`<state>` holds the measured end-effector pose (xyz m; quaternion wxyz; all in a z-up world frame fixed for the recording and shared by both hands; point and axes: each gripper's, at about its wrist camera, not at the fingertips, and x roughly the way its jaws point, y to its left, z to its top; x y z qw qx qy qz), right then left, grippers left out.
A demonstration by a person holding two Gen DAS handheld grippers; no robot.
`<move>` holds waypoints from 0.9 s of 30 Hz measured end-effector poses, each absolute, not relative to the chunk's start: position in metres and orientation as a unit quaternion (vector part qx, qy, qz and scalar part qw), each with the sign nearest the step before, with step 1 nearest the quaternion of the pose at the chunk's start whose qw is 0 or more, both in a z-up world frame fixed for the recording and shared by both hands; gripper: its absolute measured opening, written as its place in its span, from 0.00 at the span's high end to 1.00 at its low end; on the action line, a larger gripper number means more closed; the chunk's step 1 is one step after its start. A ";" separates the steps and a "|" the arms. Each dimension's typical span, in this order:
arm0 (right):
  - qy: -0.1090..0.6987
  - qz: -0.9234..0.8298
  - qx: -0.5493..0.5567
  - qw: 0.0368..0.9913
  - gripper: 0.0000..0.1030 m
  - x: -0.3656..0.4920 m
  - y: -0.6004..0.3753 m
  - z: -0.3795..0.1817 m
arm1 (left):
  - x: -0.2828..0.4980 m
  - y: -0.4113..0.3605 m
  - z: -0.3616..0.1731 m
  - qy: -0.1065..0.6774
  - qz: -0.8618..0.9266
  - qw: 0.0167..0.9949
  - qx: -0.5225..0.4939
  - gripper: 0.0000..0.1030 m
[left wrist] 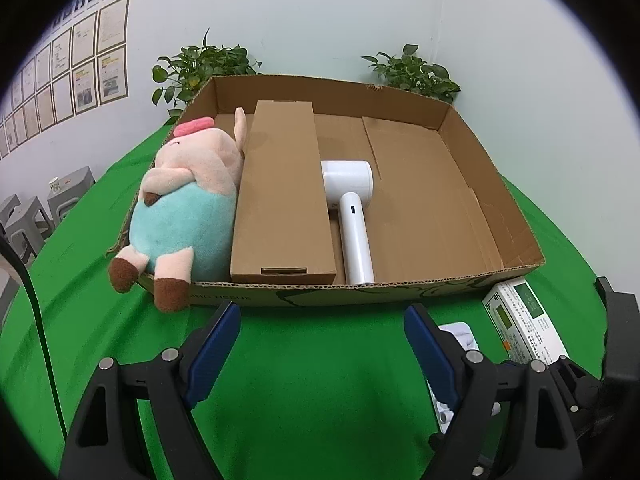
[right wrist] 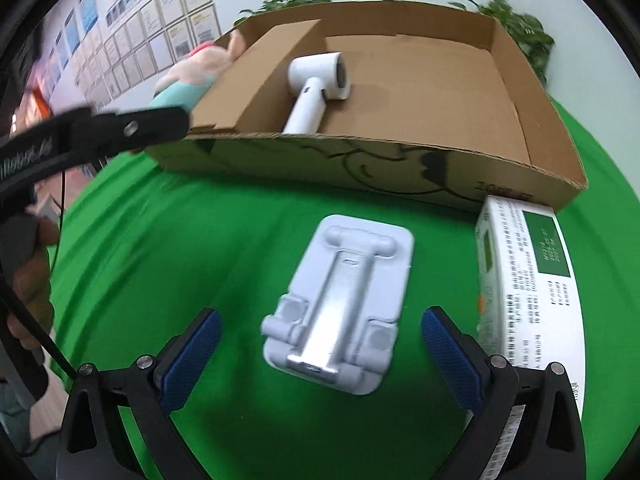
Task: Organize objects
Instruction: 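Move the right gripper toward the white phone stand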
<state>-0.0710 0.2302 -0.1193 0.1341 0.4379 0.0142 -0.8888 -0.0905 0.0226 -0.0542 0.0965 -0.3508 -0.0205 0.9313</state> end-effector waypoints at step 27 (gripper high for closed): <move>0.067 -0.879 0.436 0.179 0.12 -0.046 0.202 -0.119 | -0.089 0.030 -0.097 -0.106 0.854 0.229 -0.455 0.18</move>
